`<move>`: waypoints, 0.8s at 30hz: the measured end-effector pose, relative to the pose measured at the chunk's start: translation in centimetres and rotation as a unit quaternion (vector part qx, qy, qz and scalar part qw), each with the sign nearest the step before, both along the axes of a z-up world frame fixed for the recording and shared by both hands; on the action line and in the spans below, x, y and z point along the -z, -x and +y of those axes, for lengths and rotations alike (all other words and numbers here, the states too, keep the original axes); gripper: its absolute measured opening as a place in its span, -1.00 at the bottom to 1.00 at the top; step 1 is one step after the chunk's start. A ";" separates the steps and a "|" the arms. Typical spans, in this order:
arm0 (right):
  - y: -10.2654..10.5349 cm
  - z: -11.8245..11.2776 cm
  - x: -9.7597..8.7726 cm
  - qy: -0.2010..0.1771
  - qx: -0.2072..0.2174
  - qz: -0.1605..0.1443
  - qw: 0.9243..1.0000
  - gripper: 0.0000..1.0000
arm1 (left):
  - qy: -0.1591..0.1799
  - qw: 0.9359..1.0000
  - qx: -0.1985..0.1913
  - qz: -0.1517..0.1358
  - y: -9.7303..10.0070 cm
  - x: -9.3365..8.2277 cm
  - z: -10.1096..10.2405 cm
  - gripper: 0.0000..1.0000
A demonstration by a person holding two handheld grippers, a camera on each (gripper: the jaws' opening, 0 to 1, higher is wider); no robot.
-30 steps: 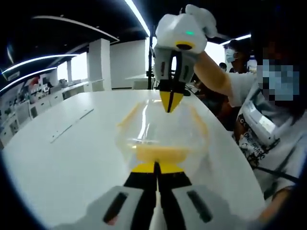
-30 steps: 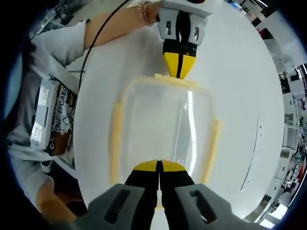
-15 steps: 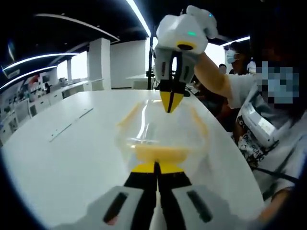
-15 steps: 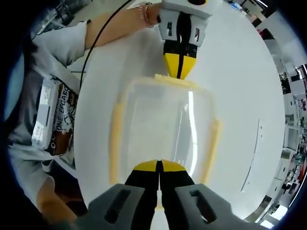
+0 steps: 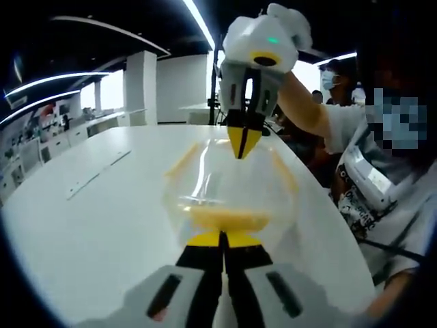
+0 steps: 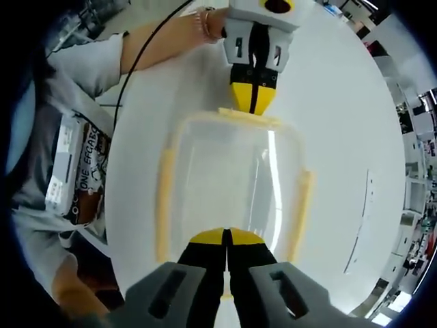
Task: Snap each plastic latch of the storage box into its locked position after aligning the lid with the box until every specified latch is closed and the lid sits flush.
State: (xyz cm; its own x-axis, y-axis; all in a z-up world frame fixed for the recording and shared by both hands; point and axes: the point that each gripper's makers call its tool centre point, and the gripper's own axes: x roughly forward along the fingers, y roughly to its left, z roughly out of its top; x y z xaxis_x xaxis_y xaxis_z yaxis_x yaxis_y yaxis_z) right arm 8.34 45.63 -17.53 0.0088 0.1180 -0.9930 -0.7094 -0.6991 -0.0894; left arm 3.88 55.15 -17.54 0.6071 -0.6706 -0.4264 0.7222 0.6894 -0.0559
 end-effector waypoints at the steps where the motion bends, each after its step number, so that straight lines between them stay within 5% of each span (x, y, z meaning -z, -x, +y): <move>1: 0.1 0.0 0.0 0.000 0.000 0.000 1.000 -1.00 | 0.002 1.000 -0.001 0.002 0.3 0.5 -0.9 -1.00; 4: 0.5 0.2 0.1 0.003 0.003 -0.001 1.000 -1.00 | -0.019 1.000 -0.004 -0.006 0.5 1.0 -1.2 -1.00; 5: 0.7 0.2 0.2 0.004 0.005 -0.001 1.000 -1.00 | 0.013 1.000 -0.004 0.008 0.4 0.5 -1.0 -1.00; 24: 1.3 0.9 -0.7 0.000 0.003 0.014 1.000 -1.00 | 0.007 1.000 -0.021 -0.003 -0.3 0.2 0.2 -1.00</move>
